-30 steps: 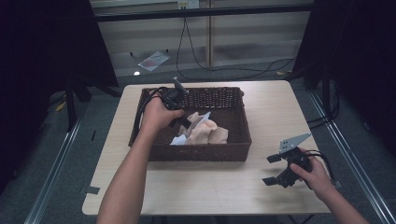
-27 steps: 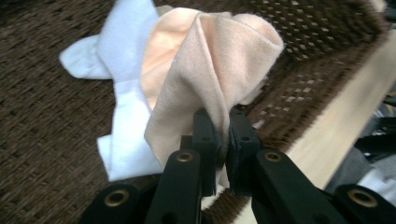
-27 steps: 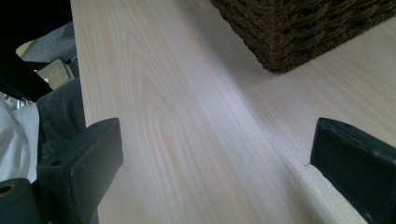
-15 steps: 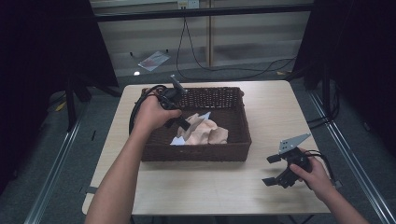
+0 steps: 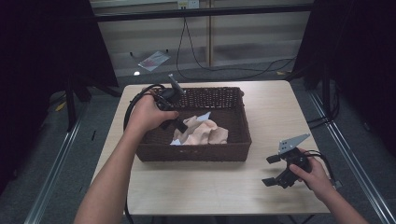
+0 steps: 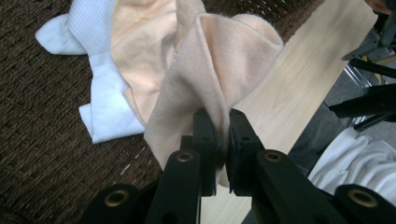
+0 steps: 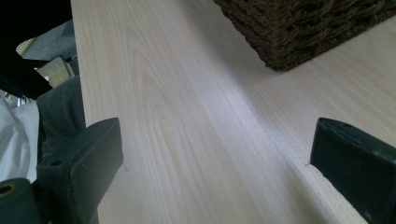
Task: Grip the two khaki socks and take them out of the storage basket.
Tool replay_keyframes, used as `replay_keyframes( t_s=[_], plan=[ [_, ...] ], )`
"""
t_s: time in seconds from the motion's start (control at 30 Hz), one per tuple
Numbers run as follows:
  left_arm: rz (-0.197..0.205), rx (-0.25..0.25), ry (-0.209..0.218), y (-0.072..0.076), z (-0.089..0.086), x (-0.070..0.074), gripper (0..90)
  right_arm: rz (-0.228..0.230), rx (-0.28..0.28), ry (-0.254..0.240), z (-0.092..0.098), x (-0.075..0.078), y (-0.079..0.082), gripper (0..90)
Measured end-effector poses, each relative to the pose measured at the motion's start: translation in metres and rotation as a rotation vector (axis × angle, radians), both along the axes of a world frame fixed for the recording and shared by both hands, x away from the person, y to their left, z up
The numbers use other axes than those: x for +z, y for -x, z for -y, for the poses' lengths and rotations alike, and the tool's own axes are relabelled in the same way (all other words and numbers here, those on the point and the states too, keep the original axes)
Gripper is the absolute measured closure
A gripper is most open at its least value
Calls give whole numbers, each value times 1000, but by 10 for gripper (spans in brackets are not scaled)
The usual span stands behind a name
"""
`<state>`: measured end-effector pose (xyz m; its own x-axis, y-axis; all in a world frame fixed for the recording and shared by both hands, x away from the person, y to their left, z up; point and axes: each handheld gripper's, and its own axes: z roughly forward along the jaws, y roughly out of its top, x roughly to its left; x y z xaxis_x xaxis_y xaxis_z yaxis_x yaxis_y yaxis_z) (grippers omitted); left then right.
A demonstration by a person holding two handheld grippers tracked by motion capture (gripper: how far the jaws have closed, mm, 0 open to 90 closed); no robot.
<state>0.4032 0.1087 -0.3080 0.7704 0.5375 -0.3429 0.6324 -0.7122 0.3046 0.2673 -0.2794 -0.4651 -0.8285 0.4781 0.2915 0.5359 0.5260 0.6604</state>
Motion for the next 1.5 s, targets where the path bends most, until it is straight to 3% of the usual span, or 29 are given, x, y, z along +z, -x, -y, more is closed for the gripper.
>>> replay_keyframes(
  t_s=[0.4, 1.17, 1.5],
  plan=[
    [-5, -36, -6, 7, -1, 6, 841, 0, 0, 2, 0, 0, 0, 18],
    [13, -121, 4, 34, 4, -2, 841, 3, 3, -5, 0, 0, 1, 18],
    [19, -166, -1, 46, 10, -13, 840, 1, 2, -5, 0, 1, 1, 18]
  ],
)
